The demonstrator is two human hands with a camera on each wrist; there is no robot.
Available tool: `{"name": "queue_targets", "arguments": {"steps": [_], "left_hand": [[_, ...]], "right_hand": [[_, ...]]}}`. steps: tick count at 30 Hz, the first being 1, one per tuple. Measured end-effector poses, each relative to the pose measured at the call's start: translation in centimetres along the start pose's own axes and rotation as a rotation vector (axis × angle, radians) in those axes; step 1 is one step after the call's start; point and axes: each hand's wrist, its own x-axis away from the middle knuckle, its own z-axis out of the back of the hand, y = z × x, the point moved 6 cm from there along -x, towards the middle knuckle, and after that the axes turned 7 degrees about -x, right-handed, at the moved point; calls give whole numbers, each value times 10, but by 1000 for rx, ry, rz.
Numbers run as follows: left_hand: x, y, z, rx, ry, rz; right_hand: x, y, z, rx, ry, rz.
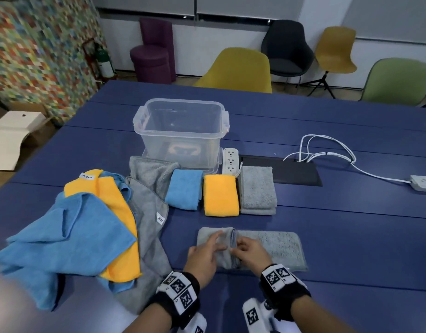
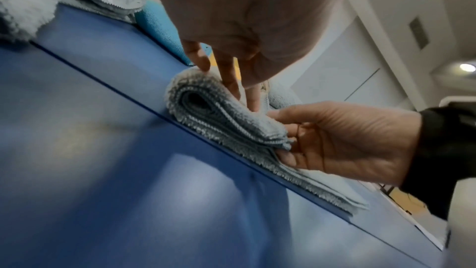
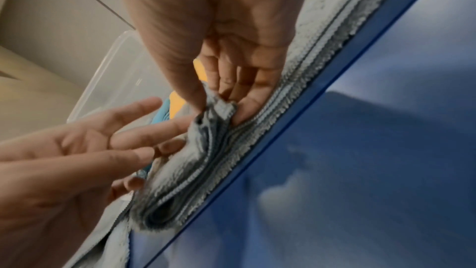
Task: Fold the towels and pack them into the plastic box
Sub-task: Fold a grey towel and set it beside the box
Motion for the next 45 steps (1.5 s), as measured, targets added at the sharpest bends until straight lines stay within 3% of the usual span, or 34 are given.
{"name": "queue_targets", "arguments": {"steps": [4, 9, 10, 14, 16, 17, 19, 22, 25, 28, 30, 34, 38, 42, 45], "left_hand": [[-1, 6, 1, -209, 68, -73], [-2, 6, -10, -563, -41, -171], [-2, 1, -19, -613, -114, -163], [-14, -13, -49, -633, -148, -167], [-14, -4, -41, -695, -146, -158], [-12, -1, -37, -690, -211, -122], [-12, 5, -33, -717, -202, -190], [-11, 7, -13, -603, -70, -130], [-8, -12, 11, -336, 132, 95], [-7, -32, 9, 16, 39, 344], [-8, -34, 6, 81, -26, 394], [-6, -31, 12, 145, -25, 433], [-1, -36, 37, 211, 73, 492], [8, -16, 57, 206, 172, 339], [17, 4, 46, 302, 159, 216]], "right_hand": [[3, -4, 5, 107, 88, -2], [5, 1, 15, 11, 183, -26], [5, 4, 17, 42, 203, -21], [6, 8, 18, 243, 227, 57], [5, 8, 13, 344, 234, 92], [7, 4, 11, 415, 257, 122], [10, -7, 7, 618, 313, 251], [12, -17, 1, 923, 354, 371], [8, -18, 3, 1079, 362, 346], [6, -12, -1, 1122, 268, 296], [13, -22, -2, 1155, 261, 326], [13, -31, 2, 861, 123, 187], [8, -28, -15, 526, -74, 85], [2, -21, -46, 105, -254, -23], [11, -18, -41, -145, -265, -157]]}}
